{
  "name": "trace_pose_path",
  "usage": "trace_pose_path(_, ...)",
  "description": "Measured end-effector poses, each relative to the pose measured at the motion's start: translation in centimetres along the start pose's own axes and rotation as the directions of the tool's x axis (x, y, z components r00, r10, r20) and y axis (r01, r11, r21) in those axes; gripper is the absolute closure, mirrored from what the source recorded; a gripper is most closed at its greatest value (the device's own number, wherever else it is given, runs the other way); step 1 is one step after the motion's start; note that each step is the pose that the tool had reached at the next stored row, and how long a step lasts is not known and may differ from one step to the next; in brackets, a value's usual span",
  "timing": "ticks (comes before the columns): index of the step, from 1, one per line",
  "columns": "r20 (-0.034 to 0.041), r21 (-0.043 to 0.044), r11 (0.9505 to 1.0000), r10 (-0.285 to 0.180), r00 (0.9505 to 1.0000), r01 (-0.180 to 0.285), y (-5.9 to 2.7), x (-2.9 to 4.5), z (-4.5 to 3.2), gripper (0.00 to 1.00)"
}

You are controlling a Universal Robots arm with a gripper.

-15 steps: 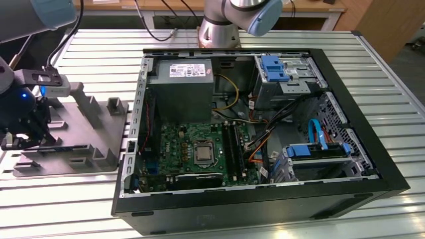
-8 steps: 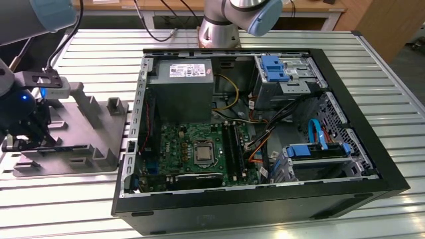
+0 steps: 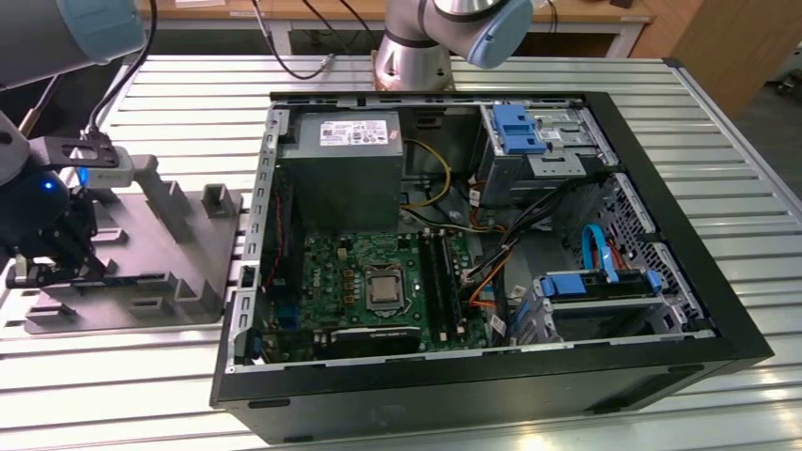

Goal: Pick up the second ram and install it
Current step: 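Pick up the second ram and move it above second insertion slot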

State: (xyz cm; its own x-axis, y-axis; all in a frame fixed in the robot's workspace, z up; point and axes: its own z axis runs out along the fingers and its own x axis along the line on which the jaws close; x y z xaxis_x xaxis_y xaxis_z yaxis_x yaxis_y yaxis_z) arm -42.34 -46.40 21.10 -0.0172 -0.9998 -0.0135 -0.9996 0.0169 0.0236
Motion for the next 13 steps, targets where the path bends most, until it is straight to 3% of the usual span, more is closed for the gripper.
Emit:
trace_pose_path(6, 0.0001, 0.0002, 1.0000, -0.001, 1.0000, 0.001, 0.00, 0.00, 0.01, 0.89)
trace_pose_path(8, 0.0001, 0.0002, 1.0000, -0.001, 1.0000, 0.001, -0.01, 0.00, 0.01, 0.77)
trace_pose_path(13, 0.0008, 0.0007, 1.0000, -0.002, 1.0000, 0.002, -0.01, -0.01, 0.11, 0.71)
